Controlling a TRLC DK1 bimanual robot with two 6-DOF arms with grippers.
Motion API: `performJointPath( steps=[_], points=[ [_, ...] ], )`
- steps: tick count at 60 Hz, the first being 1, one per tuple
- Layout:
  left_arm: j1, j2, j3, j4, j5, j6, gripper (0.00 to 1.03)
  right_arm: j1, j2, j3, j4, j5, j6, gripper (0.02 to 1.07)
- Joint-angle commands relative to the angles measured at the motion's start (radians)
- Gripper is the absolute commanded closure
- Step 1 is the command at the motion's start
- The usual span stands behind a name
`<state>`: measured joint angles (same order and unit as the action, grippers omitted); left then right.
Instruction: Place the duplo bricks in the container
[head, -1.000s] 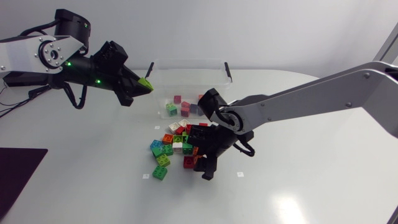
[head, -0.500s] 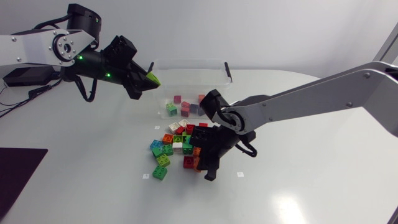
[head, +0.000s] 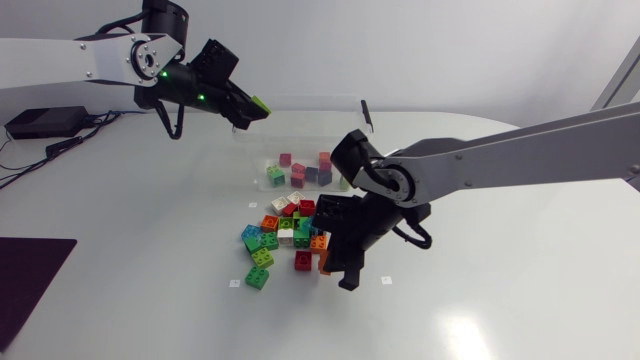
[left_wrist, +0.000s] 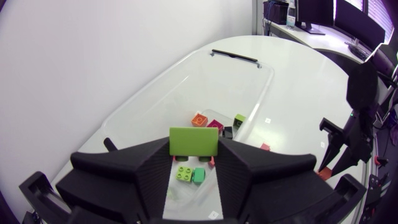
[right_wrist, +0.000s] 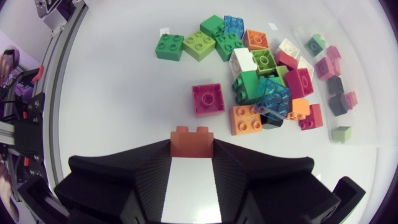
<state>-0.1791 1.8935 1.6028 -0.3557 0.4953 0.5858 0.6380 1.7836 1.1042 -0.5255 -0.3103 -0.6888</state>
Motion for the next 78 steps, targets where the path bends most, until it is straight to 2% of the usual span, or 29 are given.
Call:
performJointPath(
  steps=[1, 6, 9, 11, 12, 14, 16, 26, 39, 54, 62, 66, 78],
  points=[
    [-0.008, 0.055, 0.059, 0.018, -0.009, -0.05, 0.78, -0.009, -0.056, 0.003, -0.034, 0.004, 0.011, 0.87],
    [-0.008, 0.087, 0.095, 0.02, -0.018, -0.076, 0.71, -0.014, -0.081, 0.019, -0.054, 0.004, 0.017, 0.87],
    [-0.008, 0.107, 0.114, 0.02, -0.032, -0.083, 0.58, -0.017, -0.101, 0.039, -0.07, 0.004, 0.02, 0.87],
    [-0.01, 0.121, 0.126, 0.02, -0.044, -0.089, 0.31, -0.024, -0.112, 0.052, -0.08, 0.004, 0.026, 0.87],
    [-0.01, 0.121, 0.129, 0.02, -0.05, -0.089, 0.23, -0.027, -0.116, 0.057, -0.08, 0.004, 0.028, 0.87],
    [-0.008, 0.122, 0.131, 0.02, -0.058, -0.089, 0.1, -0.035, -0.124, 0.069, -0.08, 0.004, 0.034, 0.87],
    [-0.007, 0.121, 0.129, 0.02, -0.064, -0.09, 0.05, -0.044, -0.128, 0.086, -0.08, 0.004, 0.041, 0.87],
    [0.003, 0.062, 0.078, 0.02, -0.075, -0.089, 0.05, -0.083, -0.13, 0.16, -0.079, 0.004, 0.072, 0.87],
    [0.024, -0.129, -0.103, 0.021, -0.075, -0.069, 0.05, -0.135, -0.107, 0.281, -0.031, 0.004, 0.153, 0.87],
    [0.04, -0.372, -0.4, -0.005, -0.075, 0.069, 0.05, -0.201, -0.015, 0.43, 0.039, 0.002, 0.258, 0.87],
    [0.03, -0.425, -0.501, -0.032, -0.075, 0.149, 0.05, -0.216, 0.037, 0.496, 0.081, 0.002, 0.313, 0.87],
    [0.026, -0.435, -0.543, -0.066, -0.074, 0.198, 0.05, -0.221, 0.066, 0.536, 0.082, 0.004, 0.333, 0.87],
    [-0.013, -0.455, -0.667, -0.083, -0.075, 0.281, 0.05, -0.235, 0.151, 0.638, 0.084, 0.01, 0.391, 0.87]
  ],
)
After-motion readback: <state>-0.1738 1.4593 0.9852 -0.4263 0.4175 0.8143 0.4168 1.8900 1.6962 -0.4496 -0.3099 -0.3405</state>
